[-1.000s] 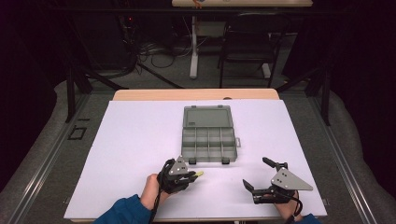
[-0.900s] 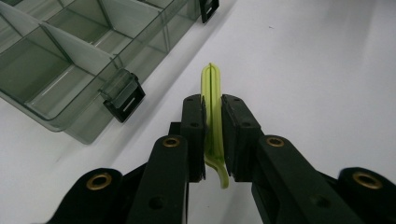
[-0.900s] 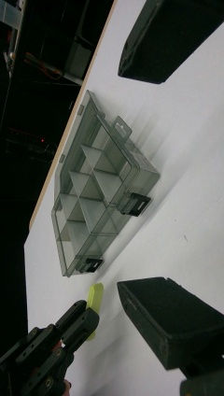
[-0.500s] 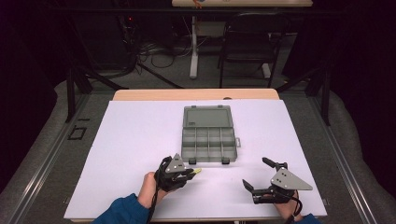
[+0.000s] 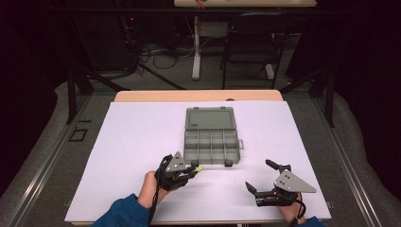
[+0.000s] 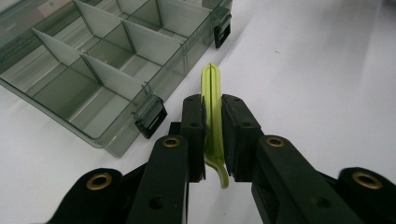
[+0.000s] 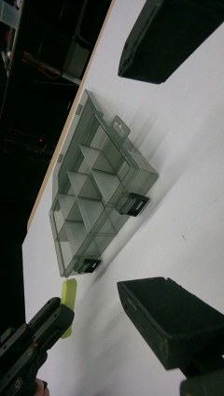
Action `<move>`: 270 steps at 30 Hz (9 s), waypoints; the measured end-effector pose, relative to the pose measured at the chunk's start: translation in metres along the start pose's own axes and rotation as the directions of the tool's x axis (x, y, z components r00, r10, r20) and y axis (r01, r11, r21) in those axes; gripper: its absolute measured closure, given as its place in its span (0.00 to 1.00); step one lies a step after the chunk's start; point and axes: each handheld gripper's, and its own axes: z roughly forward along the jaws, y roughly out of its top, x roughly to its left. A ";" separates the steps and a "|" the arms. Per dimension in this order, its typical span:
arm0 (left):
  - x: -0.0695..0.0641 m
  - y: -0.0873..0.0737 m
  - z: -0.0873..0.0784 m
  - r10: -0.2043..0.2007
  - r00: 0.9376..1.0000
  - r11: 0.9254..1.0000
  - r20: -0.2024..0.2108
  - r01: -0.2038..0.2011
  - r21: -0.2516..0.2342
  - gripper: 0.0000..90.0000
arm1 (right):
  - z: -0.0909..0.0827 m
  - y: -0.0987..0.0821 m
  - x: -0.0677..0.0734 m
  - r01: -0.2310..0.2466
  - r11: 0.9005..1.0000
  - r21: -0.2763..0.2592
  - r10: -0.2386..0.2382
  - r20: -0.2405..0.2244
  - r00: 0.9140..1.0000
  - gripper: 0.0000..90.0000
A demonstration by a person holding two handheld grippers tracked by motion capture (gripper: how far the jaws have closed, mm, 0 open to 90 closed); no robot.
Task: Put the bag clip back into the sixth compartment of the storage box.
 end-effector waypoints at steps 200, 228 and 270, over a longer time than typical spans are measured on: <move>0.036 0.039 0.056 -0.238 0.950 0.971 -0.200 0.229 -0.069 0.26 | 0.001 -0.001 0.000 0.009 1.000 0.010 -0.009 -0.002 1.000 0.00; 0.018 0.014 -0.019 -0.151 0.963 0.977 -0.223 0.111 -0.183 0.12 | 0.000 -0.001 0.001 0.008 1.000 0.008 -0.008 -0.003 1.000 0.00; 0.006 -0.084 -0.079 -0.176 0.960 0.965 -0.217 0.125 -0.231 0.12 | 0.001 -0.001 0.001 0.005 1.000 0.010 -0.004 -0.009 1.000 0.00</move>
